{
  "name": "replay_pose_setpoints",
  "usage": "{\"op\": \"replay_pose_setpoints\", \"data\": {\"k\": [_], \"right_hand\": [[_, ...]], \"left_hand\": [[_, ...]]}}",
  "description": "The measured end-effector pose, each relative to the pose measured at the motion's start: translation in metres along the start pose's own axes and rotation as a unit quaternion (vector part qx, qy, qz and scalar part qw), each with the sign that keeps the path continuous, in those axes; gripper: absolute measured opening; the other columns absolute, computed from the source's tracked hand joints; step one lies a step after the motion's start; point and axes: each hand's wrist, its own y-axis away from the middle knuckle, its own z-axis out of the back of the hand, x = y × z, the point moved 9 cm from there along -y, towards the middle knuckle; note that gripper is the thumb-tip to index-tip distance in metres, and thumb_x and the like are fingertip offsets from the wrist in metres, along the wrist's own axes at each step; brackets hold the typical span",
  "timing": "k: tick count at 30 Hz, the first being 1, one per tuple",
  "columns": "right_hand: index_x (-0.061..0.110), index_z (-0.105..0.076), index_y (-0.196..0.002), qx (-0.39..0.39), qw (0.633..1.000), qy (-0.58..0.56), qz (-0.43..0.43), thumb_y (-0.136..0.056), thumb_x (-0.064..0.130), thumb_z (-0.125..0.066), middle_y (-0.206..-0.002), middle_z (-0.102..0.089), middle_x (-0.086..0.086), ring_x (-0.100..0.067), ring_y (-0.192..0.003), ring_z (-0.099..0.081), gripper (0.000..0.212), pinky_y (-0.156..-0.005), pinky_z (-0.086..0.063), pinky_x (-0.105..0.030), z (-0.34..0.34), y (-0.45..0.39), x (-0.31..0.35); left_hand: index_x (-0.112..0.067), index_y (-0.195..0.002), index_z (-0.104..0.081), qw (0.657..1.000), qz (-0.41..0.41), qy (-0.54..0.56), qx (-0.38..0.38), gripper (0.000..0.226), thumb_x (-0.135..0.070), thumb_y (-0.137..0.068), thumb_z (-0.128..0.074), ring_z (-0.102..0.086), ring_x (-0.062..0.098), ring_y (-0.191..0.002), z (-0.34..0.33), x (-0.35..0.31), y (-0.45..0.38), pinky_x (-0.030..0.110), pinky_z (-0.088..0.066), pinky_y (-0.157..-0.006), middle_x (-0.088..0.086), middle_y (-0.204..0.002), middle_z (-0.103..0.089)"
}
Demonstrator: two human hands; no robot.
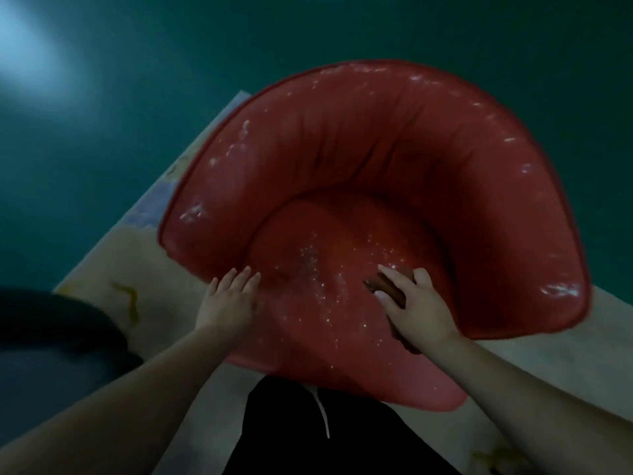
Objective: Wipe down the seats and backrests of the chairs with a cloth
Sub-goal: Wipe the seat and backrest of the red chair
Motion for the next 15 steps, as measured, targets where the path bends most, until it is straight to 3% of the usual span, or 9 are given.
{"op": "replay_pose_setpoints", "data": {"k": [3, 6, 11, 13, 15], "right_hand": [[0.058, -0.028, -0.139, 0.039, 0.998, 0.002, 0.052, -0.086, 0.061, -0.046, -0.108, -0.027, 0.018, 0.002, -0.077, -0.05, 0.056, -0.056, -0.04, -0.009, -0.019, -0.016, 0.016], [0.055, -0.026, -0.141, 0.074, 0.993, 0.001, 0.097, -0.086, 0.059, -0.051, -0.11, -0.033, 0.018, -0.003, -0.085, -0.054, 0.06, -0.066, -0.053, -0.023, -0.048, -0.031, 0.033], [0.05, -0.029, -0.136, 0.081, 0.988, -0.026, 0.131, -0.08, 0.057, -0.066, -0.13, -0.042, 0.018, -0.005, -0.102, -0.05, 0.068, -0.077, -0.05, -0.03, -0.113, -0.057, 0.045], [0.051, -0.03, -0.132, 0.097, 0.986, -0.038, 0.134, -0.077, 0.058, -0.069, -0.131, -0.043, 0.018, -0.008, -0.102, -0.054, 0.068, -0.078, -0.053, -0.033, -0.148, -0.068, 0.047], [0.05, -0.032, -0.13, 0.111, 0.979, -0.032, 0.166, -0.076, 0.056, -0.071, -0.128, -0.044, 0.019, -0.007, -0.103, -0.052, 0.067, -0.082, -0.048, -0.029, -0.185, -0.078, 0.053]], "left_hand": [[-0.024, -0.153, -0.017, 0.997, 0.061, 0.036, -0.006, 0.062, -0.044, -0.096, -0.034, -0.01, 0.021, -0.147, -0.028, 0.017, 0.022, 0.044, -0.014, -0.117, -0.002, -0.161, -0.013], [-0.023, -0.152, -0.019, 0.993, 0.1, 0.066, -0.006, 0.062, -0.044, -0.096, -0.033, -0.01, 0.023, -0.147, -0.058, 0.028, 0.035, 0.045, -0.014, -0.118, -0.001, -0.16, -0.015], [-0.025, -0.152, -0.019, 0.984, 0.141, 0.106, -0.023, 0.062, -0.048, -0.097, -0.032, -0.009, 0.02, -0.147, -0.116, 0.04, 0.026, 0.043, -0.01, -0.118, -0.003, -0.16, -0.015], [-0.026, -0.152, -0.018, 0.98, 0.152, 0.125, -0.027, 0.062, -0.049, -0.097, -0.033, -0.007, 0.02, -0.147, -0.143, 0.043, 0.016, 0.042, -0.009, -0.119, -0.004, -0.16, -0.014], [-0.026, -0.152, -0.018, 0.973, 0.167, 0.153, -0.036, 0.063, -0.049, -0.096, -0.034, -0.006, 0.02, -0.148, -0.17, 0.047, 0.006, 0.042, -0.009, -0.119, -0.004, -0.161, -0.013]]}}
